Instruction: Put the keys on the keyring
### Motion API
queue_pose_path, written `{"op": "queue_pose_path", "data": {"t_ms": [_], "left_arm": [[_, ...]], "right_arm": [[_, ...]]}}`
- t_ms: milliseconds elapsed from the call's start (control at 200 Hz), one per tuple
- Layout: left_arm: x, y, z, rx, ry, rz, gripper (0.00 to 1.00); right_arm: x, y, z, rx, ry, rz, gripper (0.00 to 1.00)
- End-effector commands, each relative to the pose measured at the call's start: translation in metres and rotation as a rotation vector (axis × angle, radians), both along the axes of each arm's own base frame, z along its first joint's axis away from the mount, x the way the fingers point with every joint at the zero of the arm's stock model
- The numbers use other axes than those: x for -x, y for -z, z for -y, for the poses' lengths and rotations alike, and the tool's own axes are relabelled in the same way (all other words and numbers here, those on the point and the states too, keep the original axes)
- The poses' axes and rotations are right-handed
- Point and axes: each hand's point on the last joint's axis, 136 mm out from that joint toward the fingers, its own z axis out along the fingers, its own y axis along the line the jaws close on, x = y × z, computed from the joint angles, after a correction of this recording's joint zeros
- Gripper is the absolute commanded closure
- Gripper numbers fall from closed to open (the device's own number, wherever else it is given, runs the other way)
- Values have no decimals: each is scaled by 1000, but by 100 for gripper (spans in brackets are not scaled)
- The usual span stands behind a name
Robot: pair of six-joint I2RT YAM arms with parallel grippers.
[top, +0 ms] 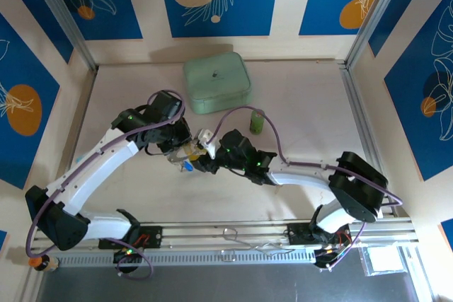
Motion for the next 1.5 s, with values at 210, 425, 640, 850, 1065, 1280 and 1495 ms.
{"op": "queue_pose_path", "data": {"t_ms": [210,425,640,850,1065,1280,1495], "left_arm": [[6,-9,13,80,-18,-69,100],[5,-9,9,66,-27,-61,100],[-1,-14,2,58,-59,-38,100],[-2,-15,2,79,-90,-51,100],[3,-4,1,102,-163,-118,100],[9,3,-1,134,-274,-204,100],[17,9,5,189,-348,-292,100]], "right_arm": [[-3,-12,-9,-120,-39,-32,61],[-7,-6,5,-91,-8,-35,84],[-6,3,21,-63,-14,-49,96],[-8,11,24,-55,-14,-88,100],[-11,10,20,-74,-6,-112,90],[0,7,30,-62,-46,-30,62],[32,-18,37,-100,-144,255,62]]}}
